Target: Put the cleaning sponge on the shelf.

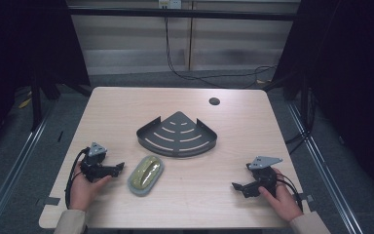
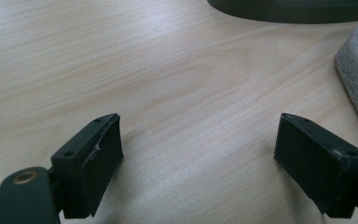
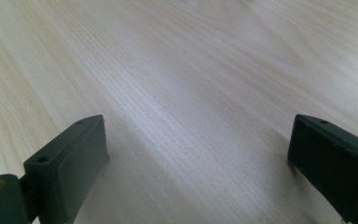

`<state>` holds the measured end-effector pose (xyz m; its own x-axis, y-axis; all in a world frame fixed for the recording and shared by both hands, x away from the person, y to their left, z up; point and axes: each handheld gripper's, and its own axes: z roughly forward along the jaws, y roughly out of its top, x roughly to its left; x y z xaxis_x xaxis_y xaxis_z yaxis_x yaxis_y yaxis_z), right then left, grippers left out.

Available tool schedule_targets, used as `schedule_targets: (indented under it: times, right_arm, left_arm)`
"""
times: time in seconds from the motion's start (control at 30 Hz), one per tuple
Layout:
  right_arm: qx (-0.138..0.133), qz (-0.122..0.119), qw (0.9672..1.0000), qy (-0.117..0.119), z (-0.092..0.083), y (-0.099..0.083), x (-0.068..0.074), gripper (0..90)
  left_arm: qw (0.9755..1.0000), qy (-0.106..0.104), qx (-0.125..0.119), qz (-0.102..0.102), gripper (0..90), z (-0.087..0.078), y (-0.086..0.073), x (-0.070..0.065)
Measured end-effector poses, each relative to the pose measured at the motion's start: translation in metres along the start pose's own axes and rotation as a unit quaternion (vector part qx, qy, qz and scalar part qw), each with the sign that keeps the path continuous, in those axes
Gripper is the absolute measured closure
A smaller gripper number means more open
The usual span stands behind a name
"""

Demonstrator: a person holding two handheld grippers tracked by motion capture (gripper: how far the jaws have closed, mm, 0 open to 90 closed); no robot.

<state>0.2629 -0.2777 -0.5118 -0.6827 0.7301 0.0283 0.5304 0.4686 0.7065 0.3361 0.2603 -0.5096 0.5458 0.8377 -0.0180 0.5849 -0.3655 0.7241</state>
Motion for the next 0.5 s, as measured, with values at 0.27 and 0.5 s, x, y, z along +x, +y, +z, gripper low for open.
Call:
schedule_targets:
  times: [0.27, 0.5]
  right_arm:
    - [0.0, 0.0, 1.0, 0.0, 0.0, 0.0, 0.0, 4.2]
    - [0.0, 0.0, 1.0, 0.0, 0.0, 0.0, 0.0, 4.2]
  left_arm:
    - [0.9987, 0.007, 0.05, -0.003, 18.4, -0.005, 0.009, -0.001]
    - [0.993, -0.018, 0.117, -0.003, 24.3, -0.016, 0.029, -0.006]
